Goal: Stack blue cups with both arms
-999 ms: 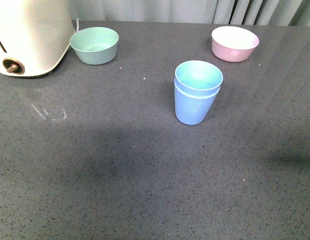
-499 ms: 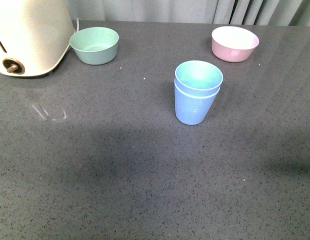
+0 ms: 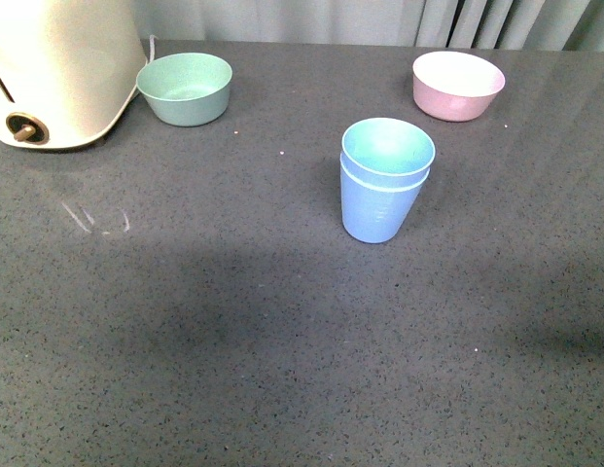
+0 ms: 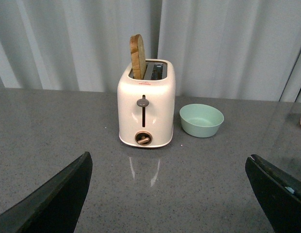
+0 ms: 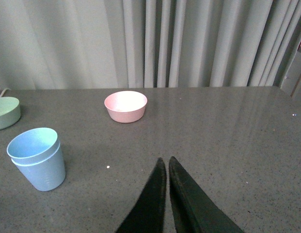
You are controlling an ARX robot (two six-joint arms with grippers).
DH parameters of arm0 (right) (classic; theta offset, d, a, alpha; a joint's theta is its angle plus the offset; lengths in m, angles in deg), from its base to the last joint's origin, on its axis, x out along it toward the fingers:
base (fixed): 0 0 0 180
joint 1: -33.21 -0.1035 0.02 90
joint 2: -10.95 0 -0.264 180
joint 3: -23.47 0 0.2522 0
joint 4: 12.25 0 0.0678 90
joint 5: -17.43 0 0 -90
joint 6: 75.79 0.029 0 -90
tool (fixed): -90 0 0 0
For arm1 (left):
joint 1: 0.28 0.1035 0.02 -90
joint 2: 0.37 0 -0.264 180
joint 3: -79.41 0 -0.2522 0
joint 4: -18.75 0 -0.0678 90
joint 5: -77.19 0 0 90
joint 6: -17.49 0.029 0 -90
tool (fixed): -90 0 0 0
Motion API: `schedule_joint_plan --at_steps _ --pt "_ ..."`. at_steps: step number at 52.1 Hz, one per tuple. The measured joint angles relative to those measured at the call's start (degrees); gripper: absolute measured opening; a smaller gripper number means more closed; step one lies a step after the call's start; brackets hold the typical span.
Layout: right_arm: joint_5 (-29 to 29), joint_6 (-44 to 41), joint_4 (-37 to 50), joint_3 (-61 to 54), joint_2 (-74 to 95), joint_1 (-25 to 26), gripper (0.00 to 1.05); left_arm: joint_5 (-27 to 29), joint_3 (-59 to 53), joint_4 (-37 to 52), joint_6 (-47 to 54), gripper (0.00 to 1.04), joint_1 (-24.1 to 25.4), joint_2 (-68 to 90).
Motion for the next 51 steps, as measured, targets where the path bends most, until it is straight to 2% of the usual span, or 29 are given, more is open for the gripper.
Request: schedule_joint_plan --at_steps 5,12,24,51 --pt "0.0 0.0 0.0 0.0 0.0 0.0 0.22 0.0 0.0 0.0 0.0 0.96 0.0 0.0" --pt "0.0 0.0 0.0 0.0 0.0 0.0 0.54 0.0 0.0 0.0 0.0 0.96 0.0 0.0" --pt "0.0 0.0 0.0 0.0 0.0 0.0 0.97 0.0 0.0 0.0 0.0 0.96 0.0 0.0" --pt "0.0 0.2 0.0 0.0 0.0 0.0 0.96 0.0 0.0 0.0 0.0 0.96 0.0 0.0"
